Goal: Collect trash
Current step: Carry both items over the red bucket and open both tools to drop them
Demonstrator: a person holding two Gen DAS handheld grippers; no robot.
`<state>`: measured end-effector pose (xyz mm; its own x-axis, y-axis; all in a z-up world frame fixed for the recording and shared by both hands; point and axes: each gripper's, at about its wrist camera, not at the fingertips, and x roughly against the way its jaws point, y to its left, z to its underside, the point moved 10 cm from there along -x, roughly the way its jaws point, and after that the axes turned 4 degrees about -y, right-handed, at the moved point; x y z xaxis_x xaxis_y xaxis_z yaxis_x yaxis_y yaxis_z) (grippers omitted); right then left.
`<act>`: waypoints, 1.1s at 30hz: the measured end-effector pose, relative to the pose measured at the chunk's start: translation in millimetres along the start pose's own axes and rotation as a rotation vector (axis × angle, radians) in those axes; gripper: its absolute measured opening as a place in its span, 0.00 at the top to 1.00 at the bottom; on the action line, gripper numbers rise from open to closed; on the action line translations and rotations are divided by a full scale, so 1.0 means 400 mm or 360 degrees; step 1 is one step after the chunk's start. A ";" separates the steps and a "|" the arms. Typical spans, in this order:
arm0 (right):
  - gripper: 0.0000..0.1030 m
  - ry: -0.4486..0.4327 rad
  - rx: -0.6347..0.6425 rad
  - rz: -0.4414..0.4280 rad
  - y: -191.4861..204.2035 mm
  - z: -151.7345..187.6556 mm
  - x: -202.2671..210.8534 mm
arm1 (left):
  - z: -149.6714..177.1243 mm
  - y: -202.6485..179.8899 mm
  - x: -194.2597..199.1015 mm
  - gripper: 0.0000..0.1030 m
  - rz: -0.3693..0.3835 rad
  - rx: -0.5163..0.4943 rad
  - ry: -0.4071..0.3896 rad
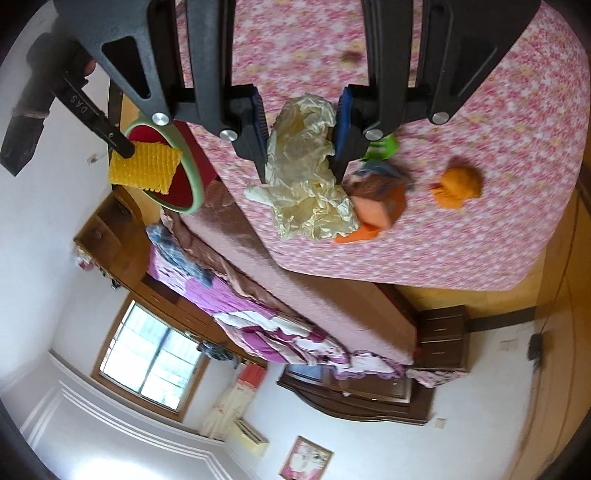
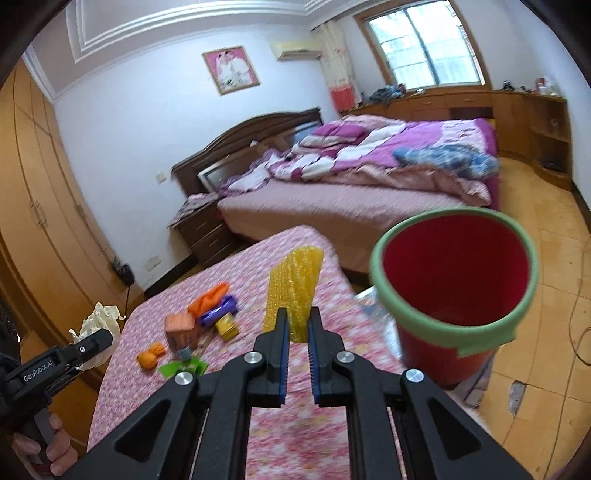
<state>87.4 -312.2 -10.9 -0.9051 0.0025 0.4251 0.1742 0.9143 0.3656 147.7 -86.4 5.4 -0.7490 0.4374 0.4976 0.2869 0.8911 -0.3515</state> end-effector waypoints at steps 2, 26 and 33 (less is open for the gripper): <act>0.89 -0.0041 -0.0013 0.0028 -0.034 -0.018 0.013 | 0.001 -0.037 -0.019 0.71 0.0024 -0.0043 0.0018; 0.89 -0.0023 -0.0190 0.0427 -0.460 -0.053 -0.051 | 0.114 -0.545 -0.446 0.70 0.0367 -0.0588 0.0358; 0.87 0.0038 -0.0214 0.0448 -0.522 -0.042 -0.090 | 0.164 -0.604 -0.551 0.65 0.0333 -0.0701 0.0417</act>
<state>90.2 -510.1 -88.7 -0.8050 0.2367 0.5440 0.4676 0.8174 0.3363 204.2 -406.0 -71.4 -0.4918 0.5759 0.6530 0.6786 0.7234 -0.1269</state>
